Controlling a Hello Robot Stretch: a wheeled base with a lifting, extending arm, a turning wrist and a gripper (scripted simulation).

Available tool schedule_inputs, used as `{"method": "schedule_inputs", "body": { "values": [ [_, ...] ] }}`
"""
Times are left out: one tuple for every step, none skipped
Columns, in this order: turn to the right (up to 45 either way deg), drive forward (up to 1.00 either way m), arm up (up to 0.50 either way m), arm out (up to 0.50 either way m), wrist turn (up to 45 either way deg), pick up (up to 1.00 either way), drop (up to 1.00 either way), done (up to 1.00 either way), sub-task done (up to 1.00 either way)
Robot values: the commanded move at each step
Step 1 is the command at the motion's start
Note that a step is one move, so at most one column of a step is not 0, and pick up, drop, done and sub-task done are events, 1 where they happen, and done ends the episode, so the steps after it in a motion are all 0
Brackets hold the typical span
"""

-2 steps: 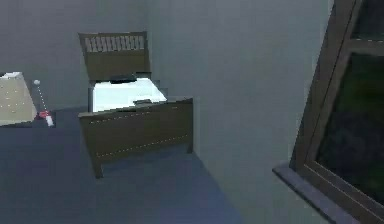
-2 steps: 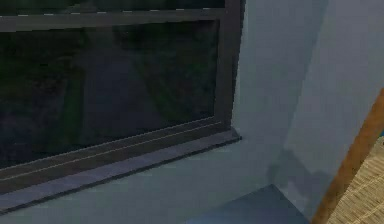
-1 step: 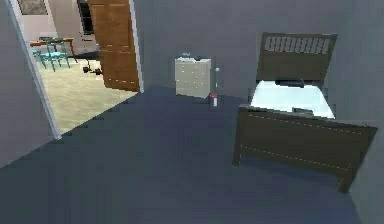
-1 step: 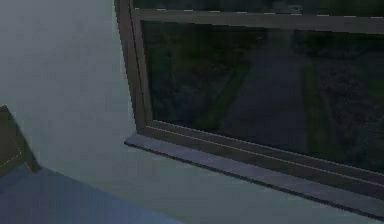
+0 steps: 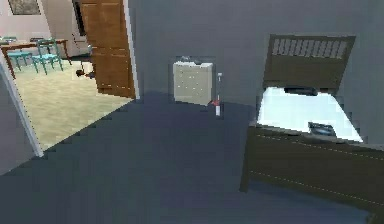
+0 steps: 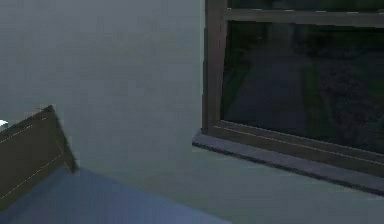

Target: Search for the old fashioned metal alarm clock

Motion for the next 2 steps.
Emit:
{"method": "schedule_inputs", "body": {
  "values": [
    [-45.0, 0.0, 0.0, 0.0, 0.0, 0.0, 0.0, 0.0, 0.0],
    [-21.0, 0.0, 0.0, 0.0, 0.0, 0.0, 0.0, 0.0, 0.0]
  ]
}}
